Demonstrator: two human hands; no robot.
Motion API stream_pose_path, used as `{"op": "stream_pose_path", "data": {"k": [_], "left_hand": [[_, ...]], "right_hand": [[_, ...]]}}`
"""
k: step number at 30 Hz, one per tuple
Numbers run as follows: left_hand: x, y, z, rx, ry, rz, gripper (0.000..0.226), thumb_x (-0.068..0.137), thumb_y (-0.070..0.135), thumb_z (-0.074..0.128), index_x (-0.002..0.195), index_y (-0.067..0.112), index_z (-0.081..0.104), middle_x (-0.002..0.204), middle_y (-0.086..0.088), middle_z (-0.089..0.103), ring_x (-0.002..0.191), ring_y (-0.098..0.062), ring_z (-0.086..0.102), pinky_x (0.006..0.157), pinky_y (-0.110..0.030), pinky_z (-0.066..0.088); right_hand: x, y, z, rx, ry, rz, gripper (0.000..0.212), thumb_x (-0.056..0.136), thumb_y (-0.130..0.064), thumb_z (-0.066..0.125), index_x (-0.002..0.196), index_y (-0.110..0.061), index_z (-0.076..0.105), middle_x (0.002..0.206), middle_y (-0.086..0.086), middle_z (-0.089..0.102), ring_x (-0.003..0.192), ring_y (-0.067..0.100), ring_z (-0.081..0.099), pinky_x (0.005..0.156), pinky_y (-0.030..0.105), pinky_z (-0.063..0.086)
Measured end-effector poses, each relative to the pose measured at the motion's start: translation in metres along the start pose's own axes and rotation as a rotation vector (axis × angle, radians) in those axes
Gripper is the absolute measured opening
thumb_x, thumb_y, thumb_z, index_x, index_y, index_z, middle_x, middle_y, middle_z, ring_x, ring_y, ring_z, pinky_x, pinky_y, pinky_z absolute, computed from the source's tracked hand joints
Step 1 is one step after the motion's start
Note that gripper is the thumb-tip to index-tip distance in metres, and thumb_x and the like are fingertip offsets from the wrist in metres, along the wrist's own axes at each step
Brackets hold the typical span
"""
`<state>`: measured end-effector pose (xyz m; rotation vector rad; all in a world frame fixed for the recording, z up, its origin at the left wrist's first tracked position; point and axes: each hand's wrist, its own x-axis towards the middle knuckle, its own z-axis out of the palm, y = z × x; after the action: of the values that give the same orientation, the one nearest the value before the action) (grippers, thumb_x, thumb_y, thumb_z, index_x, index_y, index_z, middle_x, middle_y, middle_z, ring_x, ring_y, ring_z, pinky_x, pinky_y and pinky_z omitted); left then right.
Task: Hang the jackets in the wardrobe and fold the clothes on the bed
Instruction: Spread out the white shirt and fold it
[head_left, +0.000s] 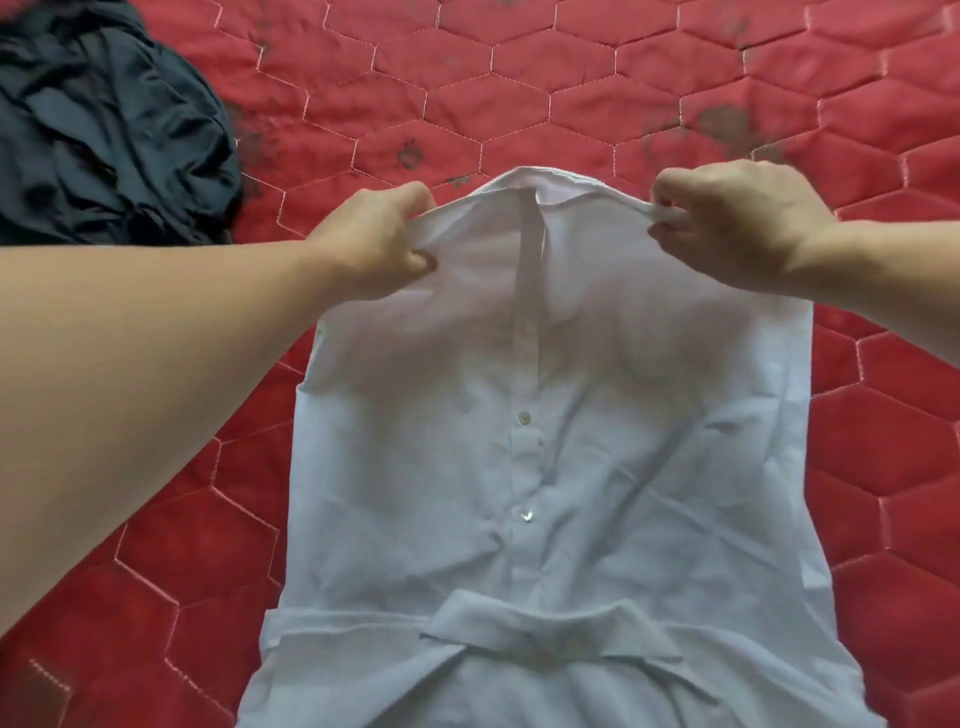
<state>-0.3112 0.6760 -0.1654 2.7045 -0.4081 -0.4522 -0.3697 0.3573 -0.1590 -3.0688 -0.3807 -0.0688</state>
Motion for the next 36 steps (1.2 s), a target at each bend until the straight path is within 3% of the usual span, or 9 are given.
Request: {"op": "stream_pose_path", "data": {"k": [5,9,11,13,21,24,29,32,36], "left_hand": [[-0.071,0.016,0.005,0.22,-0.095,0.057,0.011,0.073,0.015,0.059,0.068,0.017,0.049,0.068,0.003,0.055,0.074,-0.027,0.056,0.074,-0.041,0.049],[-0.126,0.014,0.017,0.425,-0.178,0.075,0.016,0.073,0.014,0.046,0.074,0.029,0.052,0.074,0.008,0.058,0.074,-0.02,0.055,0.078,-0.037,0.037],[-0.149,0.004,0.025,0.453,-0.184,0.129,0.016,0.077,0.014,0.048,0.078,0.029,0.053,0.081,0.011,0.058,0.076,-0.018,0.054,0.062,-0.025,0.033],[-0.175,-0.002,0.036,0.41,-0.202,0.14,0.016,0.08,0.013,0.051,0.078,0.029,0.051,0.085,0.008,0.058,0.077,-0.021,0.051,0.054,-0.025,0.029],[-0.24,0.01,0.08,0.267,-0.063,-0.004,0.008,0.078,0.024,0.059,0.079,0.022,0.051,0.081,0.001,0.059,0.075,-0.028,0.051,0.061,-0.03,0.032],[-0.239,0.02,0.092,0.382,-0.071,-0.039,0.025,0.083,0.04,0.056,0.07,0.022,0.044,0.083,-0.002,0.058,0.075,-0.028,0.049,0.066,-0.032,0.033],[-0.231,0.032,0.117,0.518,-0.017,0.119,0.044,0.082,0.046,0.061,0.115,0.022,0.046,0.113,-0.006,0.051,0.101,-0.031,0.05,0.077,-0.039,0.034],[-0.227,0.034,0.132,0.594,-0.084,0.26,0.034,0.085,0.034,0.055,0.117,0.024,0.048,0.118,-0.006,0.054,0.106,-0.03,0.052,0.081,-0.037,0.035],[-0.222,0.019,0.118,0.566,-0.131,0.193,0.026,0.089,0.031,0.054,0.113,0.021,0.05,0.11,-0.008,0.058,0.098,-0.032,0.057,0.073,-0.035,0.032]], "right_hand": [[-0.073,-0.032,-0.023,-0.037,-0.115,-0.198,0.011,0.078,-0.013,0.062,0.076,-0.011,0.051,0.063,0.006,0.052,0.054,0.032,0.042,0.053,0.029,0.028],[-0.133,-0.056,-0.027,-0.075,-0.265,-0.231,0.009,0.079,-0.015,0.059,0.085,-0.012,0.054,0.076,0.012,0.062,0.065,0.037,0.058,0.053,0.029,0.028],[-0.161,-0.065,-0.02,-0.059,-0.299,-0.232,0.012,0.08,-0.018,0.059,0.09,-0.014,0.053,0.08,0.01,0.065,0.069,0.036,0.061,0.054,0.028,0.029],[-0.181,-0.077,-0.013,-0.062,-0.332,-0.225,0.012,0.081,-0.019,0.058,0.091,-0.016,0.053,0.082,0.008,0.065,0.072,0.035,0.061,0.054,0.029,0.032],[-0.23,-0.106,0.007,0.024,-0.349,-0.109,0.02,0.082,-0.025,0.056,0.081,-0.022,0.037,0.086,0.005,0.063,0.069,0.03,0.051,0.058,0.032,0.04],[-0.231,-0.113,0.011,-0.07,-0.346,-0.096,0.021,0.082,-0.034,0.055,0.079,-0.024,0.037,0.092,0.005,0.065,0.079,0.032,0.061,0.059,0.03,0.037],[-0.227,-0.135,0.036,-0.094,-0.284,-0.138,0.035,0.081,-0.039,0.062,0.107,-0.019,0.049,0.108,0.008,0.058,0.095,0.033,0.063,0.061,0.033,0.035],[-0.223,-0.141,0.05,-0.055,-0.288,-0.136,0.025,0.084,-0.033,0.058,0.102,-0.018,0.051,0.105,0.009,0.06,0.096,0.033,0.063,0.062,0.033,0.035],[-0.223,-0.143,0.051,0.102,-0.25,0.002,0.018,0.087,-0.037,0.046,0.085,-0.021,0.037,0.099,0.009,0.065,0.084,0.036,0.061,0.06,0.033,0.029]]}}
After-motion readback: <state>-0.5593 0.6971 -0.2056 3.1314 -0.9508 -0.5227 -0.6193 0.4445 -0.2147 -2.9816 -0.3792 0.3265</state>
